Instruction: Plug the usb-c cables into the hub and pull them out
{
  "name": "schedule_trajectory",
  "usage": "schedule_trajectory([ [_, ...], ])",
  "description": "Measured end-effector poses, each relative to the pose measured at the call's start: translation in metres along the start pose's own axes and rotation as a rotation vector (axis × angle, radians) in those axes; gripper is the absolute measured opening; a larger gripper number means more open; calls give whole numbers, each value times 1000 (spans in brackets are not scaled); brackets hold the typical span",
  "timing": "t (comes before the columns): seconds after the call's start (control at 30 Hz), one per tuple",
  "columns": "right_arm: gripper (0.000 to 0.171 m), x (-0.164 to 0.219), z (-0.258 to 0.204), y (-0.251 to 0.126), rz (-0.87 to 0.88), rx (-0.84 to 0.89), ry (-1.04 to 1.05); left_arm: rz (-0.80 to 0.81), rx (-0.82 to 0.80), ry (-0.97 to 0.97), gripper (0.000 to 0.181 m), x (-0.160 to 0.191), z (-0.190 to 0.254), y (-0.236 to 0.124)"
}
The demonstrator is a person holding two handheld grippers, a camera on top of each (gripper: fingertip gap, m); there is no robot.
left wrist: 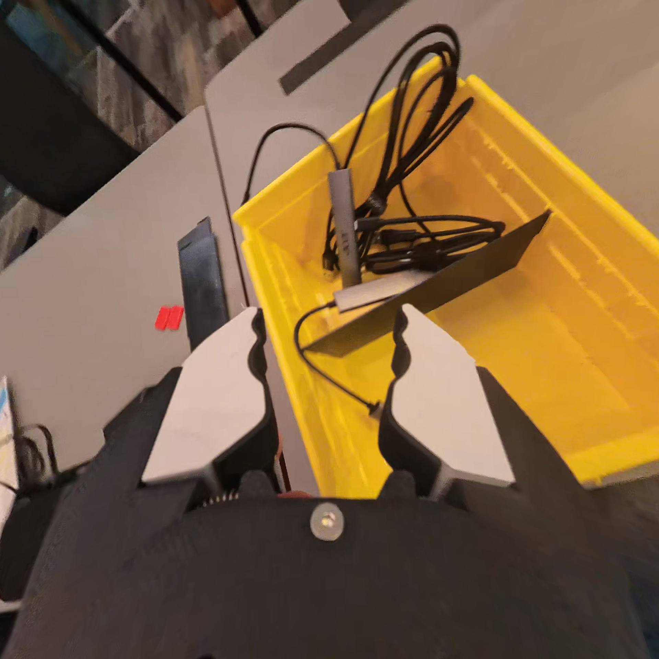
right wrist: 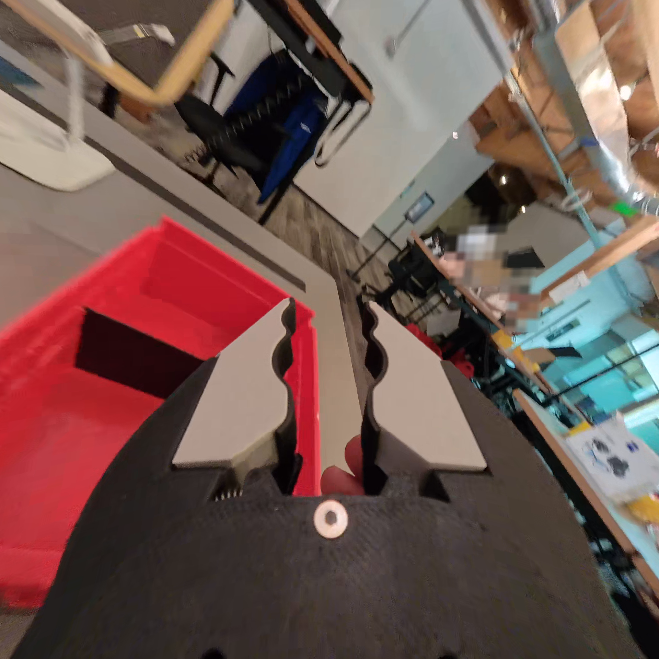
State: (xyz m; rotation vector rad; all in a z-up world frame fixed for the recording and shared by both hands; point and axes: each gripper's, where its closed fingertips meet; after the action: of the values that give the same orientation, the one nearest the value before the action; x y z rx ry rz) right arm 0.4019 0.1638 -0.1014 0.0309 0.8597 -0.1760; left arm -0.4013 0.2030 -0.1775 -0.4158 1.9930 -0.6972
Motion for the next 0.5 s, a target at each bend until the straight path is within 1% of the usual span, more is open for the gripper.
schedule_trajectory([
  [0.13, 33, -66, -39, -11, 144, -88, -33, -124, 36, 141, 60, -21, 14, 58],
  [0.23, 31, -98, -72, -20, 222, -165, -47, -236, 92, 176, 58, -18, 13, 98],
  [0.3, 30, -113, -93, -25, 264, -225, -46, -323, 92, 210, 52, -8, 8, 118],
  [0.37, 29, -122, -109, -28, 286, -260, -59, -418, 109, 266, 52, 5, 7, 132],
  [0.5, 28, -133, -131, -27, 311, -316, -60, -447, 147, 321, 41, 11, 17, 151],
])
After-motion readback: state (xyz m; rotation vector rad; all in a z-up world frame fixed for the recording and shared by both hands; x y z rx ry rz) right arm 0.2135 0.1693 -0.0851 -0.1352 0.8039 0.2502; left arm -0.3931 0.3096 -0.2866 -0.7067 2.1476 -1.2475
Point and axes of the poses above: each gripper's, where its closed fingertips meet, y out along the fingers, x out of its underside, z = x × y across the jaws, and after that the axes turned 1 degree about -y, right-handed
